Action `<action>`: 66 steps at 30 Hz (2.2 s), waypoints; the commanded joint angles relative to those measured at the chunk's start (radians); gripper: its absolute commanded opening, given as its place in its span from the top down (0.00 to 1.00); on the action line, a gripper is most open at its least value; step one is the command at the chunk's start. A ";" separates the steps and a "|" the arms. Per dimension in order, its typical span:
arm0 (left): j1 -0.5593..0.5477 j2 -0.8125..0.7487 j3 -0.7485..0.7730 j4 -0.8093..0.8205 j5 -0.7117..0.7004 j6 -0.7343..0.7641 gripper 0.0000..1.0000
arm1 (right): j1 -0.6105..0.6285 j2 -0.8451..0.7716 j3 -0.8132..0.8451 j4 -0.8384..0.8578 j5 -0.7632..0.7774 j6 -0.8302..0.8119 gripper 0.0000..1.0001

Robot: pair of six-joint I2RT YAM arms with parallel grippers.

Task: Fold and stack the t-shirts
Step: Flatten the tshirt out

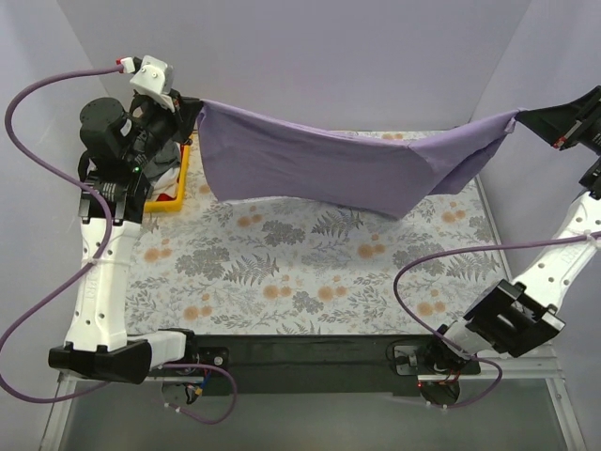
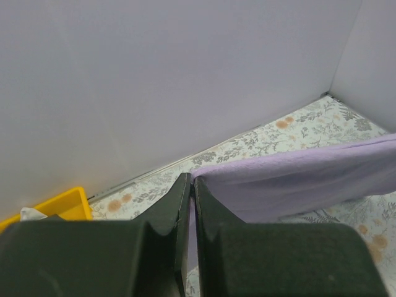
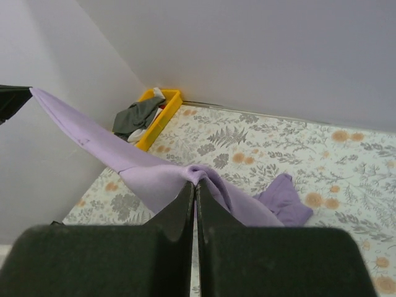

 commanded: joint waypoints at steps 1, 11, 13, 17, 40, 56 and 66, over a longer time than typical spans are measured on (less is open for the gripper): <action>0.009 -0.021 -0.019 0.046 -0.043 -0.019 1.00 | -0.010 -0.057 -0.014 0.272 0.028 0.118 0.99; 0.009 -0.095 0.020 0.039 -0.172 -0.046 1.00 | -0.009 -0.129 0.006 0.255 0.115 0.059 0.99; 0.009 -0.107 0.061 0.026 -0.215 -0.051 1.00 | 0.000 -0.121 0.047 0.194 0.158 0.015 0.99; 0.009 -0.142 0.089 0.024 -0.198 -0.050 1.00 | 0.016 -0.075 0.164 0.128 0.210 -0.013 0.99; 0.010 -0.523 -0.005 0.036 -0.198 0.113 1.00 | -0.118 -0.335 0.308 0.134 0.298 0.059 0.99; 0.010 -0.380 0.031 0.010 -0.252 0.047 1.00 | -0.041 -0.020 0.425 0.179 0.239 0.152 0.99; 0.009 -0.360 -0.019 0.004 -0.306 0.046 1.00 | 0.474 0.110 0.505 -0.299 0.628 -0.404 0.99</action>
